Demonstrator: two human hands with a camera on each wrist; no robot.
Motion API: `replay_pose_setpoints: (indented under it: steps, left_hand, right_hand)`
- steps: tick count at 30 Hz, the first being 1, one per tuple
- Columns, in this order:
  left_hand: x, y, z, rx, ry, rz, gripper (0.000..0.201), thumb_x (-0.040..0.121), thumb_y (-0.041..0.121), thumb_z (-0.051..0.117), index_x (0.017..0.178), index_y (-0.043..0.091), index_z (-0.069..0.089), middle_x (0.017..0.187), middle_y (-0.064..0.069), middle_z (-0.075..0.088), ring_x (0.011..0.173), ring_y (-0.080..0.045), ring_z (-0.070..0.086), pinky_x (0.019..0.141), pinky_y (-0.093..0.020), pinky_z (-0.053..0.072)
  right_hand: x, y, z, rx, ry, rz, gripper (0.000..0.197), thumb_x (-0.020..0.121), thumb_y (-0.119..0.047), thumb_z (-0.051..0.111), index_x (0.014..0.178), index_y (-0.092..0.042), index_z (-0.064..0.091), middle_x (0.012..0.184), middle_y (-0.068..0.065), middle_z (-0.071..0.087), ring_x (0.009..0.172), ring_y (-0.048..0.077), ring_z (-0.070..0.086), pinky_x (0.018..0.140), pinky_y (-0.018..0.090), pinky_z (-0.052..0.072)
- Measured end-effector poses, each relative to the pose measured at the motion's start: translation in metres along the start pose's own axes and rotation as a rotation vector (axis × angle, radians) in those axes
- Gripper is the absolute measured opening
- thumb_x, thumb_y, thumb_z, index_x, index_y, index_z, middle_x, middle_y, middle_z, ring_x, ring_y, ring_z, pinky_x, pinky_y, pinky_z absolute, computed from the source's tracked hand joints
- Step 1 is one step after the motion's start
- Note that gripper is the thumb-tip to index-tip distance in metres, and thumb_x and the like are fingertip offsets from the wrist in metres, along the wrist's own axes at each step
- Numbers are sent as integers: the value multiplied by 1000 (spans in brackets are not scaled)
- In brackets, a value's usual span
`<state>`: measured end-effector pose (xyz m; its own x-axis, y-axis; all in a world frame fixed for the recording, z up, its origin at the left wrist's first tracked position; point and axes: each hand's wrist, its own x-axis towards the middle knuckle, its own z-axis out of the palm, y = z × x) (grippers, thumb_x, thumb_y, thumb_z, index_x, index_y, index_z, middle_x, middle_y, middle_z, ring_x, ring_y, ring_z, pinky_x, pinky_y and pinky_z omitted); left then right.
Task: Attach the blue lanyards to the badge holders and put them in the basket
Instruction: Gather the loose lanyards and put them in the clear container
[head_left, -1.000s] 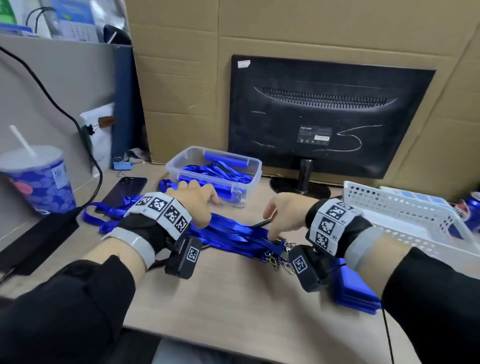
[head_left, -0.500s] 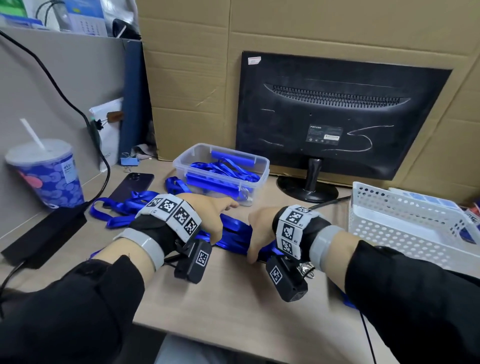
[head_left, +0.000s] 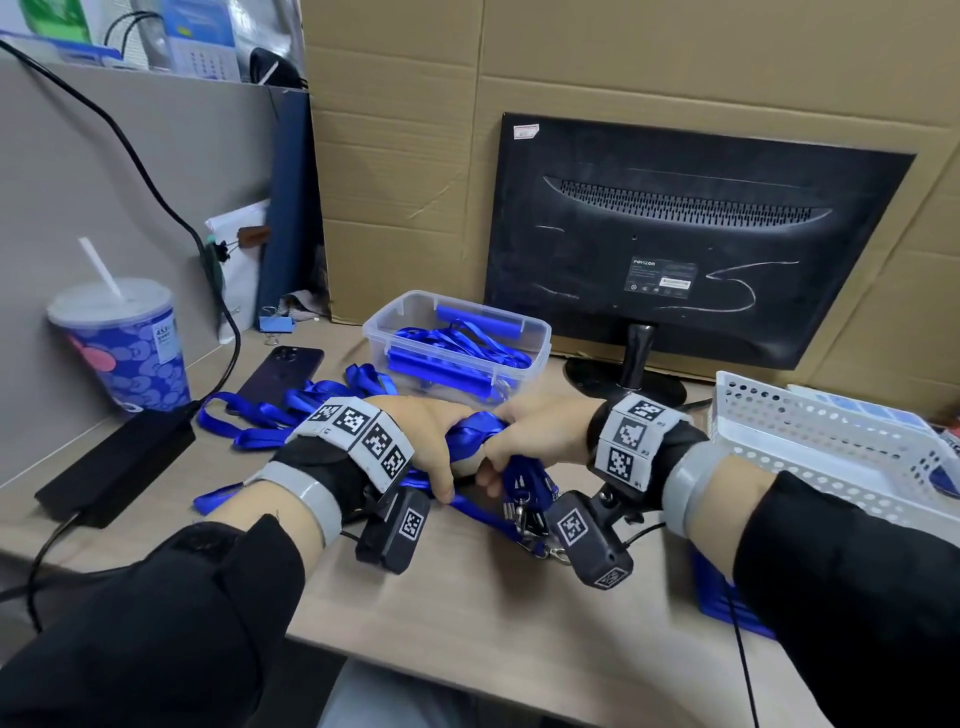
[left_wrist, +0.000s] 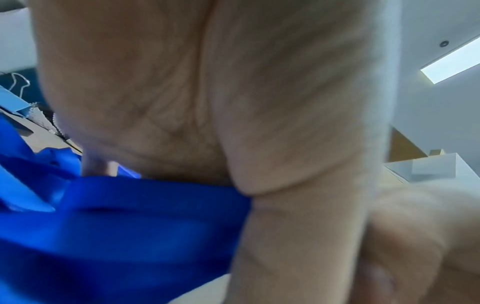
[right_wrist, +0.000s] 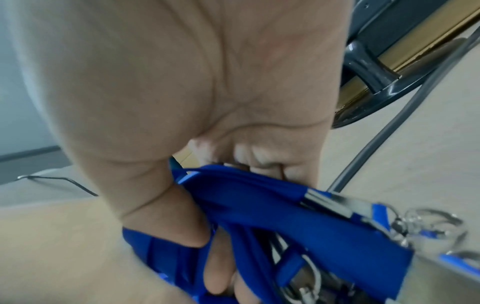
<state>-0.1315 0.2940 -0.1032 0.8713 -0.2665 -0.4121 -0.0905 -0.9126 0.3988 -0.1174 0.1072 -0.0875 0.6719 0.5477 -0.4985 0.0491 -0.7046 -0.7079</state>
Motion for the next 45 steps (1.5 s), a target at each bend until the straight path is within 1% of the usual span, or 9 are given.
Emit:
replay_pose_setpoints:
  steps: [5, 10, 21, 27, 31, 34, 39, 41, 45]
  left_hand:
    - [-2, 3, 5, 69, 25, -20, 66, 60, 34, 94, 119, 38, 66, 109, 13, 74, 104, -18, 71, 98, -43, 58]
    - [0, 4, 7, 122, 38, -64, 38, 74, 31, 89, 103, 29, 65, 106, 2, 74, 102, -24, 70, 98, -45, 57]
    - [-5, 1, 7, 129, -31, -106, 47, 63, 36, 95, 96, 31, 62, 103, 4, 73, 98, -24, 71, 96, -47, 59]
    - [-3, -9, 7, 60, 75, -57, 81, 38, 63, 91, 112, 38, 67, 101, 15, 75, 94, -13, 72, 90, -36, 59]
    - [-12, 0, -5, -47, 281, 12, 29, 76, 35, 80, 86, 13, 65, 78, -3, 68, 74, -23, 64, 69, -31, 48]
    - [-22, 6, -21, -224, 409, 91, 6, 90, 19, 72, 89, 13, 74, 90, -2, 76, 90, -23, 69, 82, -31, 51]
    - [-41, 17, -44, -624, 539, 127, 17, 100, 9, 57, 94, 7, 73, 82, -7, 74, 73, -20, 65, 68, -26, 50]
    - [-44, 24, -46, -758, 594, 166, 26, 98, -2, 46, 105, -4, 71, 82, -15, 68, 76, -23, 61, 69, -29, 47]
    - [-54, 47, -46, -1017, 602, 281, 31, 97, -11, 40, 114, -6, 65, 99, -27, 73, 85, -32, 69, 75, -40, 58]
  right_hand:
    - [0, 1, 1, -367, 99, 68, 13, 83, -24, 77, 90, -14, 71, 74, 4, 72, 74, 25, 66, 78, 38, 59]
    - [-1, 3, 8, -622, 87, 180, 58, 62, -66, 90, 95, -19, 76, 76, -3, 73, 70, 19, 67, 80, 33, 60]
    - [9, 2, 24, -795, 151, 157, 41, 73, -40, 84, 101, -13, 74, 80, 2, 69, 73, 25, 64, 73, 32, 56]
    - [-8, -11, 6, -376, 151, 14, 5, 83, -16, 66, 85, -15, 70, 76, -3, 77, 76, 18, 67, 78, 32, 55]
    - [-22, -24, -12, -64, 357, -130, 2, 70, -4, 59, 70, -5, 62, 68, 10, 66, 69, 23, 54, 61, 31, 38]
    - [-28, -29, -27, 117, 459, -208, 23, 75, 0, 54, 55, -11, 56, 55, 8, 57, 55, 20, 47, 67, 34, 39]
    - [-32, -24, -38, 88, 427, -287, 11, 86, -4, 70, 94, 3, 67, 58, -3, 53, 51, 11, 48, 78, 45, 57]
    - [-35, -23, -34, 22, 407, -323, 29, 86, -16, 82, 112, -8, 73, 75, 0, 66, 66, 10, 59, 79, 39, 59]
    - [-38, -31, -20, -11, 334, -433, 35, 82, -40, 89, 111, -29, 72, 94, -2, 73, 84, 12, 67, 77, 35, 58]
